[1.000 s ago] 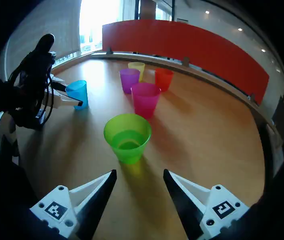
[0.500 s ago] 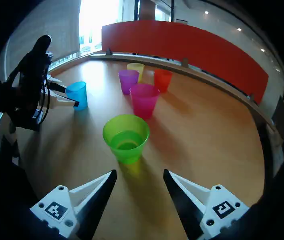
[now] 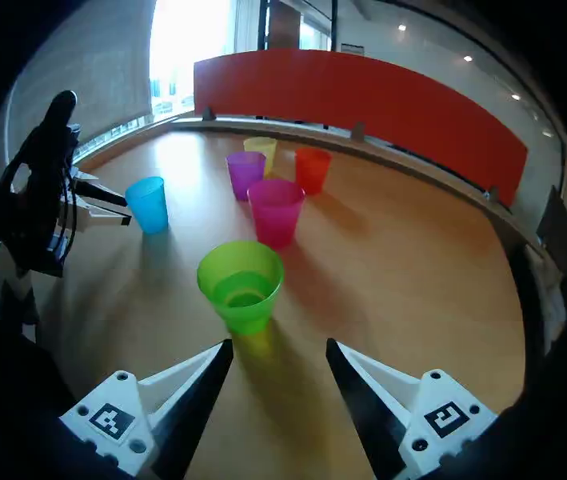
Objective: Pour water
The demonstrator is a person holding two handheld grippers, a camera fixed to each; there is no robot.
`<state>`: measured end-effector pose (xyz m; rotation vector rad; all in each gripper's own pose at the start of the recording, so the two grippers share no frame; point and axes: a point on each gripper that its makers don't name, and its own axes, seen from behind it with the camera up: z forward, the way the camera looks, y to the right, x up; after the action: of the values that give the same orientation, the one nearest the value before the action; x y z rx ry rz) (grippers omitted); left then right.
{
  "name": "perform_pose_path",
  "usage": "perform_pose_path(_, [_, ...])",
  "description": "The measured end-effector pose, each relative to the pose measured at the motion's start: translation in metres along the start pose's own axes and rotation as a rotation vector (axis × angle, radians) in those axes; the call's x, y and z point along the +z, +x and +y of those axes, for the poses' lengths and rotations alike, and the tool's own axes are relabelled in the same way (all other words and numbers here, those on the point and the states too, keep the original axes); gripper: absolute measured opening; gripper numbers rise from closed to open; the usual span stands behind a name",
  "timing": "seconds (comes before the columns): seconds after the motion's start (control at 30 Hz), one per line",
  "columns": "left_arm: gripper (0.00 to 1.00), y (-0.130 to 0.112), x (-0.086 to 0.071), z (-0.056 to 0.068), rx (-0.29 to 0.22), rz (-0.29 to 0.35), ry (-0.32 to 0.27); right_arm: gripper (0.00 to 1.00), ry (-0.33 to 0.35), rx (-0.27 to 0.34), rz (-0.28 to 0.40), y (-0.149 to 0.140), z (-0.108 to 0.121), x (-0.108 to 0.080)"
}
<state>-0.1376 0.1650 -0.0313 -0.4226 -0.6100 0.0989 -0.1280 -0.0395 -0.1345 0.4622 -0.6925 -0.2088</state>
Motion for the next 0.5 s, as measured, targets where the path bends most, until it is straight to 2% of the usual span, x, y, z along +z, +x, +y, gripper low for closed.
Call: perform_pose_path(0.5, [0.89,-0.014,-0.053,-0.048,-0.083,0.026,0.134,0.9,-0.102,0.077,0.104,0.025,0.036,-0.023])
